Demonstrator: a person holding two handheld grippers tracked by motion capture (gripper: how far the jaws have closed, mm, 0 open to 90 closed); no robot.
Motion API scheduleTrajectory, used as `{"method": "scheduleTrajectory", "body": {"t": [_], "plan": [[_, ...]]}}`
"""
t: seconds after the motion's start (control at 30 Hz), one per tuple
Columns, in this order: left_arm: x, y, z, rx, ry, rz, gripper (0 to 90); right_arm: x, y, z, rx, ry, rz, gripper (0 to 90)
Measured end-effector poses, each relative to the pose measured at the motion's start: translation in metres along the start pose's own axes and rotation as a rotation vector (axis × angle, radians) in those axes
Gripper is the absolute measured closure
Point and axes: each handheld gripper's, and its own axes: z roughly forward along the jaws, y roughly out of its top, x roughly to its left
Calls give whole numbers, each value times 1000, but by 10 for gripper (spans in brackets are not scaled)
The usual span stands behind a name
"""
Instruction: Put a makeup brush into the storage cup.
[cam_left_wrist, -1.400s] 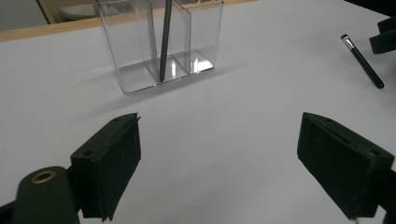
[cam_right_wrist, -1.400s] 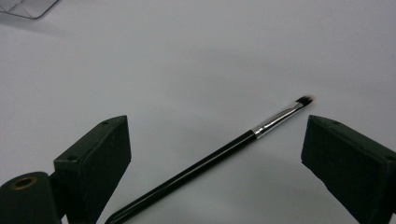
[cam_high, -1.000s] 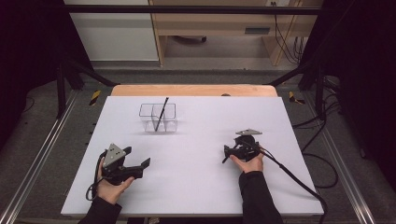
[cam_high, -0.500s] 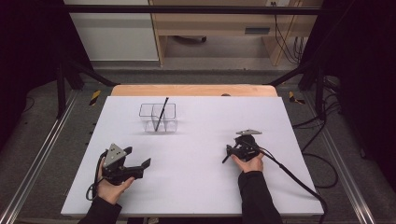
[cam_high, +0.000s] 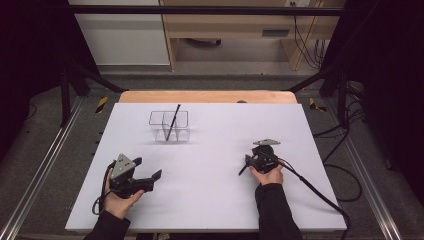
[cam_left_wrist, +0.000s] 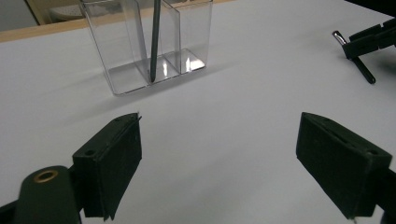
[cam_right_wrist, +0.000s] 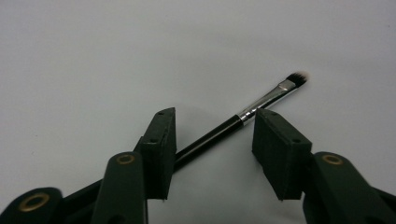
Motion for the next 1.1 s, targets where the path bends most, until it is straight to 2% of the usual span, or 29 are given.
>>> {"method": "scheduleTrajectory", "body": {"t": [0.47,1.1], "plan": [[-1,0,1,5,-5,1,140,-1,0,-2,8,15,-13,713],[-1,0,1,9,-6,4,143,-2,1,-4,23,37,-37,804]]}}
